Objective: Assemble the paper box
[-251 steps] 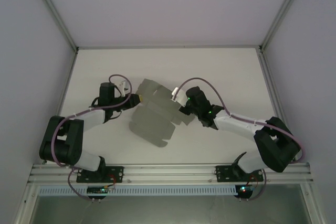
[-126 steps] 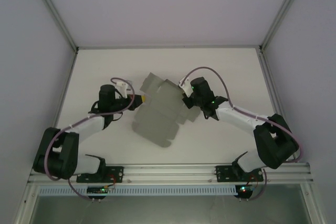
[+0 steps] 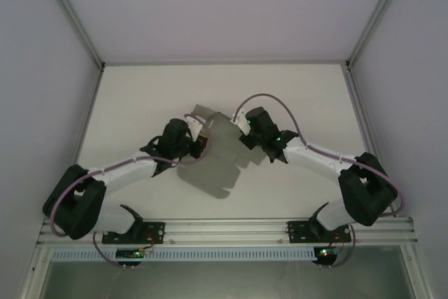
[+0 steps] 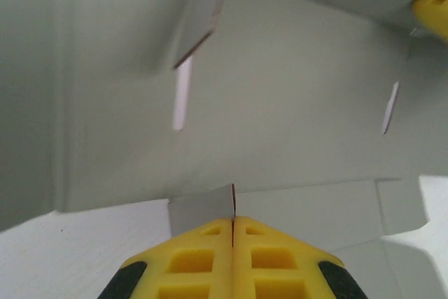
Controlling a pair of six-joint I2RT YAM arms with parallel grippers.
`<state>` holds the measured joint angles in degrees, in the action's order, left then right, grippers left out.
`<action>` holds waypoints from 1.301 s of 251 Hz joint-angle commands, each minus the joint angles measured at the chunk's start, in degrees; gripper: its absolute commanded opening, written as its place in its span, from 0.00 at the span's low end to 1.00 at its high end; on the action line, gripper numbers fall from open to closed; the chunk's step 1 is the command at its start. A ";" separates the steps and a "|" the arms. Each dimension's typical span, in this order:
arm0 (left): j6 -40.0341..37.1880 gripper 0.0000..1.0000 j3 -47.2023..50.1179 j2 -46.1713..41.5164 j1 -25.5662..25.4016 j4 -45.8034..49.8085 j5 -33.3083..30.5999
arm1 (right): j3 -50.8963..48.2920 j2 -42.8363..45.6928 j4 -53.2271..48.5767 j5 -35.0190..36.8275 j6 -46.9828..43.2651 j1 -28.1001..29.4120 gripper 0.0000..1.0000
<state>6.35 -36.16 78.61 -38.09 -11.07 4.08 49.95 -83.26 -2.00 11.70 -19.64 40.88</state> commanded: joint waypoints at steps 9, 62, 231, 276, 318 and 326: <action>-8.28 0.00 -2.56 5.95 -5.44 -1.67 -4.22 | 0.41 0.30 4.21 2.39 -5.27 2.95 0.00; -6.62 0.03 -3.55 11.01 -7.43 -4.14 -4.58 | 0.24 0.49 3.85 2.45 -6.55 3.17 0.00; 9.21 1.00 2.19 -21.28 3.65 5.44 -7.22 | -2.33 -3.13 16.51 6.93 -28.81 0.64 0.00; 16.56 1.00 -1.61 -20.73 10.33 11.78 -6.53 | -4.32 -8.39 34.59 13.91 -45.94 3.41 0.00; 20.35 1.00 -2.74 -17.21 15.50 12.89 -3.94 | -8.40 -16.74 60.12 16.10 -62.07 5.58 0.00; 20.54 1.00 -2.86 -16.82 16.20 12.83 -3.73 | -8.81 -18.14 63.49 16.10 -63.67 5.74 0.00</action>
<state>22.48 -36.34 60.20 -24.60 -0.95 -2.07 43.33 -96.66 39.24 24.29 -69.17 45.58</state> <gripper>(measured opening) 0.994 0.044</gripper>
